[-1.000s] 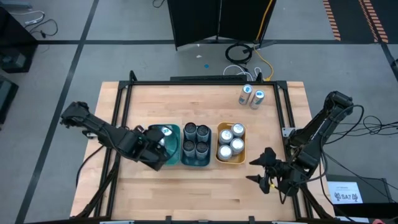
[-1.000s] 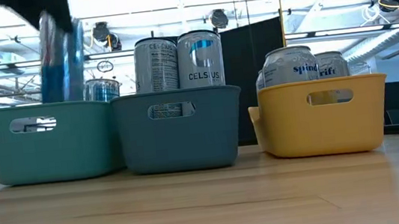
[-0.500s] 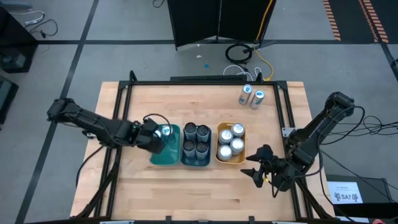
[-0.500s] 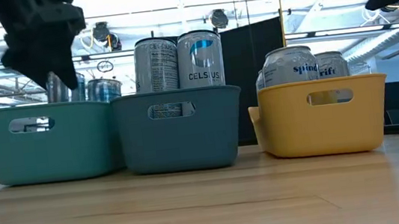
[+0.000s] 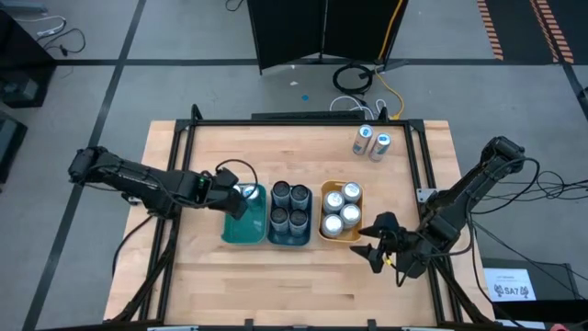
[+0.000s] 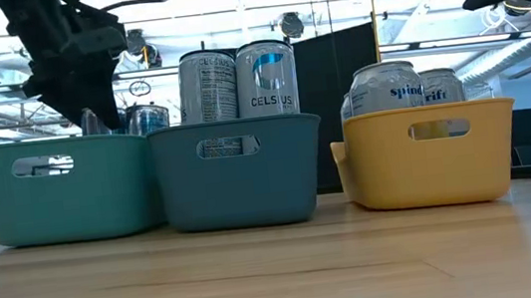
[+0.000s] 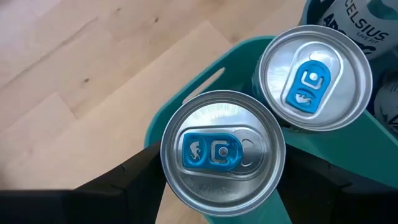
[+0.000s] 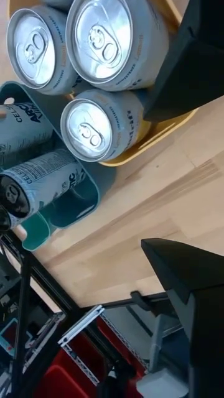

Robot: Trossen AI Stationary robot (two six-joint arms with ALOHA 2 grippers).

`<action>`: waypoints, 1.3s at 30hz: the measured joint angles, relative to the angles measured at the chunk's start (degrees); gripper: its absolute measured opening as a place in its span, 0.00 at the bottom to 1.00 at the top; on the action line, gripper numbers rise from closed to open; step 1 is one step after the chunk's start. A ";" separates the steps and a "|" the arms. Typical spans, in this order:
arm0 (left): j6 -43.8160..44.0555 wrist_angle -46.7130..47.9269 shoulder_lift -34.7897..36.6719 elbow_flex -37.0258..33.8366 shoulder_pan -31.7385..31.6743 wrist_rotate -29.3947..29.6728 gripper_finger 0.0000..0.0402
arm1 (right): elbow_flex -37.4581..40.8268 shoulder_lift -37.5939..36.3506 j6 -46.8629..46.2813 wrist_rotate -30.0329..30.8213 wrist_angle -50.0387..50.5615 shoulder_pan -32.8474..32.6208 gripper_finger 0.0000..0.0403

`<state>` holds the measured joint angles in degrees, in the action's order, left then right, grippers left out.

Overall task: Sort soda cans
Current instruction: Put the bottom blue soda can into the green bin, then move the right blue soda can to the center of the table

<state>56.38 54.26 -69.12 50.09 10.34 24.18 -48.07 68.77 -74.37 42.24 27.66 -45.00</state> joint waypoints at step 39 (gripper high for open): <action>-11.10 4.69 0.21 5.98 -0.21 -7.13 0.87 | -0.02 0.00 3.44 5.89 -9.47 5.90 0.78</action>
<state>45.28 58.95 -68.92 56.07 10.13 17.06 -48.10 68.77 -70.92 48.13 18.20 -39.10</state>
